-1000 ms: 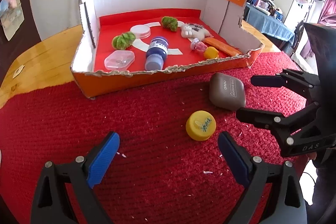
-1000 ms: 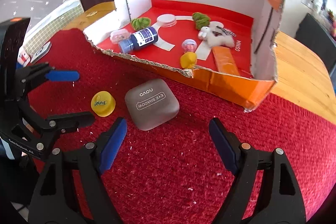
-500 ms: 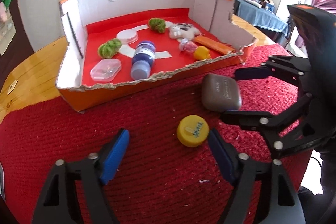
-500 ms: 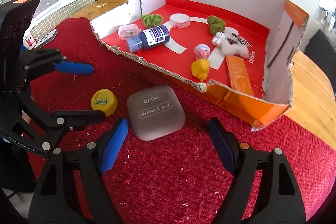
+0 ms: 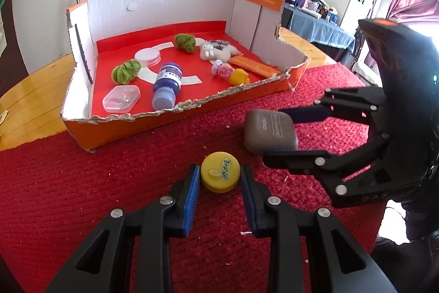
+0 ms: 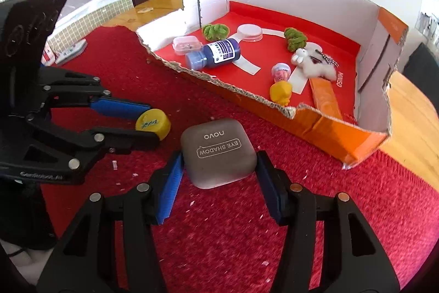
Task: Organize objects
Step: 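Reach the left tool to the yellow cap while the right tool reaches the grey eye shadow case, then close the left tool on the yellow cap while the right tool grips the grey case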
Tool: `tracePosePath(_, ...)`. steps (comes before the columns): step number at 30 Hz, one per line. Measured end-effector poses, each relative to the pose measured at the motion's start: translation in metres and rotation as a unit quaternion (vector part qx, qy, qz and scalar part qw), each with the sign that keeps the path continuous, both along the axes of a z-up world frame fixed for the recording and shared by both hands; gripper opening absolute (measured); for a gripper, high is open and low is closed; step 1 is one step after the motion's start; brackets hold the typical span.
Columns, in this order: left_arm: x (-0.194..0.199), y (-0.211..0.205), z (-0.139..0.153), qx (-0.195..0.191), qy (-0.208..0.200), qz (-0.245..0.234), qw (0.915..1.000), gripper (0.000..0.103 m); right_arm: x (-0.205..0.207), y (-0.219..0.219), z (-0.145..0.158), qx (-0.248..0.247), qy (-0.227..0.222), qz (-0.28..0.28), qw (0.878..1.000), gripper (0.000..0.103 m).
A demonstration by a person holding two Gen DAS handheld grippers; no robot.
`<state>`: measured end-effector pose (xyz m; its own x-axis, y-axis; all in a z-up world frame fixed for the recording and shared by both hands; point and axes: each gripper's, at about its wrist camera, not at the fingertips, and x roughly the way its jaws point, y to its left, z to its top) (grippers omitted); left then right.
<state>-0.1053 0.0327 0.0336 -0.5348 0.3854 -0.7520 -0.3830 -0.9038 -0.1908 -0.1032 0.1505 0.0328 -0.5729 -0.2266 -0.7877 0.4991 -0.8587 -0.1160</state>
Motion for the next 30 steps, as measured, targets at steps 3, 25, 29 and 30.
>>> tracePosePath(3, 0.005, -0.004, 0.007, 0.009, 0.011, 0.005, 0.9999, 0.031, 0.009, 0.0, 0.006, -0.009, 0.011, 0.001, 1.0, 0.052)
tracePosePath(25, 0.012, -0.007, -0.005, 0.007, -0.016, -0.001, 0.9998, 0.031, 0.022, -0.002, -0.007, 0.006, 0.003, -0.016, 1.0, 0.052)
tracePosePath(29, 0.012, -0.007, -0.006, 0.007, -0.018, 0.0, 0.9998, 0.033, 0.018, -0.004, -0.007, 0.004, -0.002, -0.023, 1.0, 0.061)
tracePosePath(30, 0.012, -0.007, -0.007, 0.006, -0.018, 0.0, 0.9998, 0.034, 0.017, -0.006, -0.007, 0.003, -0.003, -0.021, 1.0, 0.063)
